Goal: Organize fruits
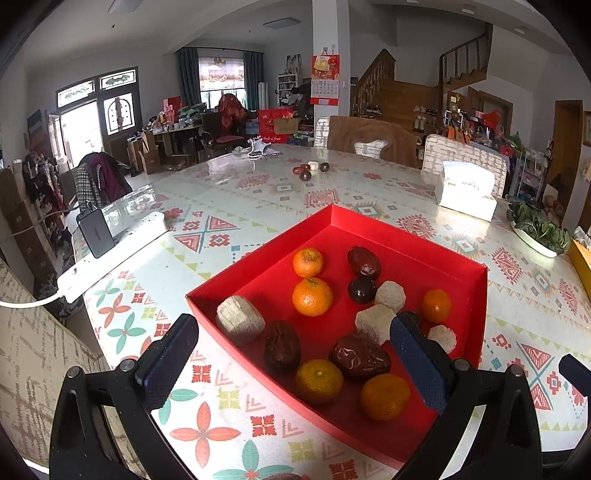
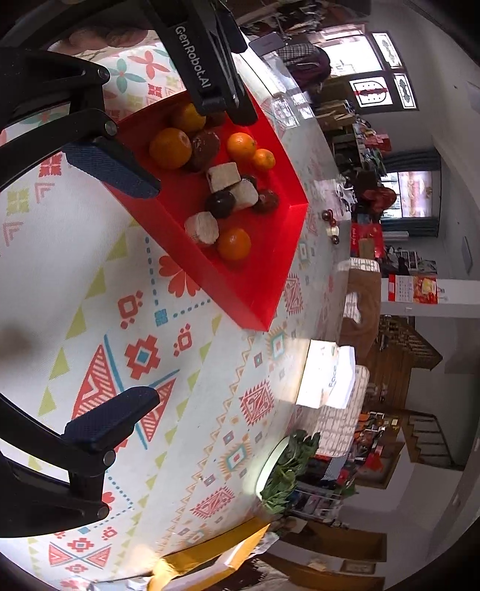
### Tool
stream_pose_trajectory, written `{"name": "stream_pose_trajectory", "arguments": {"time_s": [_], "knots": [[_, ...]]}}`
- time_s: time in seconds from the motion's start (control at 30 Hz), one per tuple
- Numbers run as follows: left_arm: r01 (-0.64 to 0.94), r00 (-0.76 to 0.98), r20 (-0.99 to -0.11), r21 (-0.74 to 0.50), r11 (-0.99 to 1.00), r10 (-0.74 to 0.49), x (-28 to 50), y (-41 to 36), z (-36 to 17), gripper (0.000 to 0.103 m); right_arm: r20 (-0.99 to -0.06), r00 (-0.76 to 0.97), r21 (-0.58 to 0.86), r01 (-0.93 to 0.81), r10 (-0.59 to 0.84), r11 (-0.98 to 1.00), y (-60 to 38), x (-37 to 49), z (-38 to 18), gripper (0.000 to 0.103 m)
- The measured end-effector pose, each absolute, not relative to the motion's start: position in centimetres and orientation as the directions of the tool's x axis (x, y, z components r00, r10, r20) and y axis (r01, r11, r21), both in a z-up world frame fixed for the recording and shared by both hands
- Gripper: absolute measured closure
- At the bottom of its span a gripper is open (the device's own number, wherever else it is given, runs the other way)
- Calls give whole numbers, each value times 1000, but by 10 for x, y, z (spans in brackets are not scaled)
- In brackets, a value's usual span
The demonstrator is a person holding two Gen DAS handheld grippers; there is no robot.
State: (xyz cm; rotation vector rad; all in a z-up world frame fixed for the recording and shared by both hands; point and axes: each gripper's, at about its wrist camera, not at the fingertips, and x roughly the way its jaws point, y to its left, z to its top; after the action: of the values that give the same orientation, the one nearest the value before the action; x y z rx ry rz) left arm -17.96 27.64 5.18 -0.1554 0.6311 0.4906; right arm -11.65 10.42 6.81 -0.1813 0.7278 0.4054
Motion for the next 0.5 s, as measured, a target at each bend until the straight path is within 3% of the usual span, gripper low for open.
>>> {"name": "stream_pose_trajectory", "arguments": {"time_s": [0.5], "knots": [[-470,715,-604,-42,882,353,-179,286,49,0,-684,687,-86,-409,245,908,117,-116,70,0]]}}
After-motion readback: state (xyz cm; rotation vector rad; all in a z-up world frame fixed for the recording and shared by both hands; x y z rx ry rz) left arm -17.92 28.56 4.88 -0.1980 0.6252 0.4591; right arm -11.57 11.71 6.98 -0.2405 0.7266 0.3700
